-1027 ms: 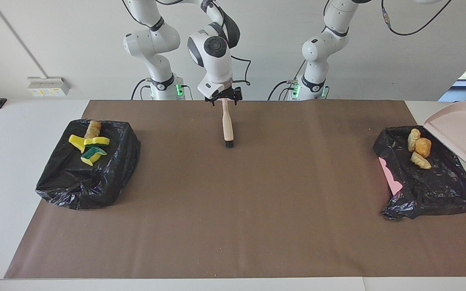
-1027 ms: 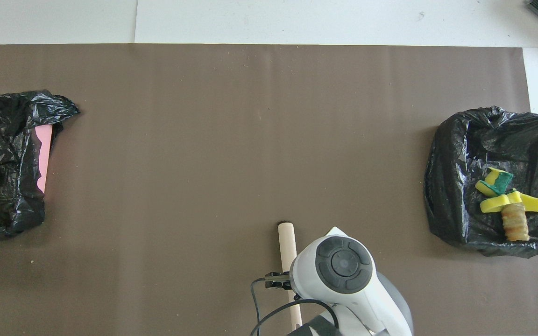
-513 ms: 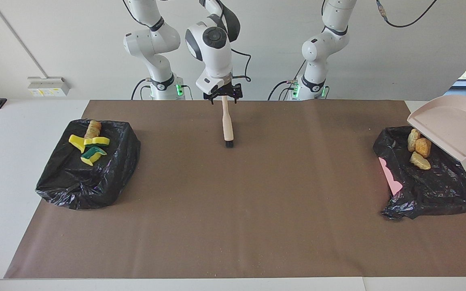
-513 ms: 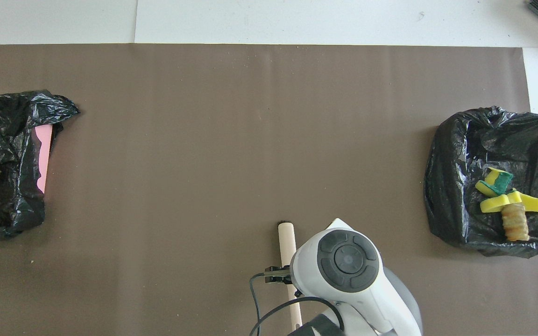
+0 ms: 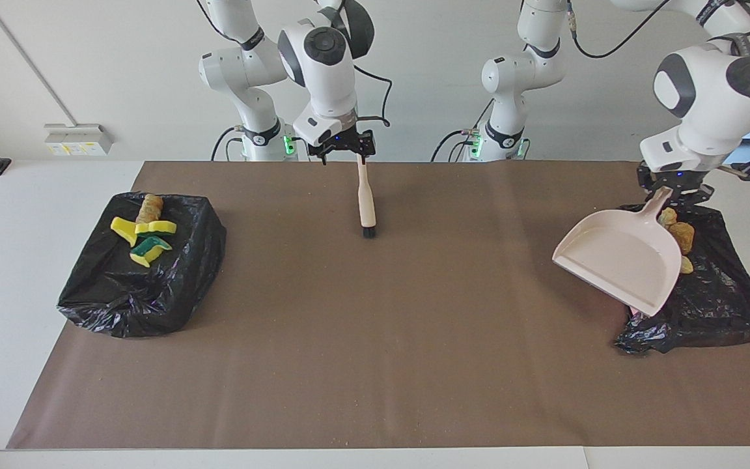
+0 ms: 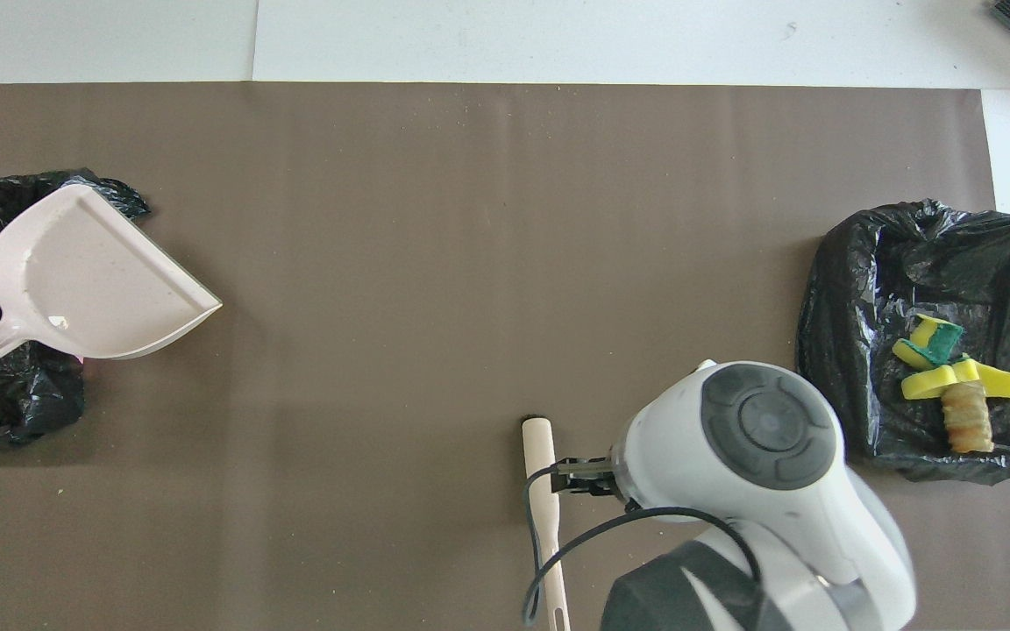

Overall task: Sweep and dump trash in bin
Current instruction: 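Bring the dustpan back while the right gripper drops the brush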

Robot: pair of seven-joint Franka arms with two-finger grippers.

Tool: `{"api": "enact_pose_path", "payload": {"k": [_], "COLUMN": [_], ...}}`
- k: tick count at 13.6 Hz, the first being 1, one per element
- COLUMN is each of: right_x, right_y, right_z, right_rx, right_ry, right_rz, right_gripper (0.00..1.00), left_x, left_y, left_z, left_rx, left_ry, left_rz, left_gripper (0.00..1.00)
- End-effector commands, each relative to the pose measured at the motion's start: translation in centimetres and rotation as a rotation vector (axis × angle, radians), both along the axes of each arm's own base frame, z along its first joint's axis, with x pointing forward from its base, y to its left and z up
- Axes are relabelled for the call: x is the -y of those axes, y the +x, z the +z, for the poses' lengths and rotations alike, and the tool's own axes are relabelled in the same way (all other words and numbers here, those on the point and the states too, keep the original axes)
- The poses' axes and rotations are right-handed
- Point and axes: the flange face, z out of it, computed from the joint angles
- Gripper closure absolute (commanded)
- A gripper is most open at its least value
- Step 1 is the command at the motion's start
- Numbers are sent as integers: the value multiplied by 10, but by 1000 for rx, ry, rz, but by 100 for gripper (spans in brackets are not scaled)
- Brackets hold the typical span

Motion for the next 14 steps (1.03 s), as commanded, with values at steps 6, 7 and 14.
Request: {"api": "enact_pose_path", "payload": {"k": [6, 7, 14], "right_x": [148, 166, 259], "right_y": [66, 70, 87], "right_z": [92, 98, 142], "right_rx": [161, 173, 228], "right_ry": [-44, -44, -86], "right_rz": [49, 54, 61], "right_gripper": [0, 0, 0], "left_x": [212, 242, 408], "left_y": [-8, -5, 16], "left_z": [-35, -39, -72], "left_rx": [133, 148, 163], "left_ry": [-122, -131, -256], "left_rz": [343, 376, 599], "left_gripper": [100, 100, 100]}}
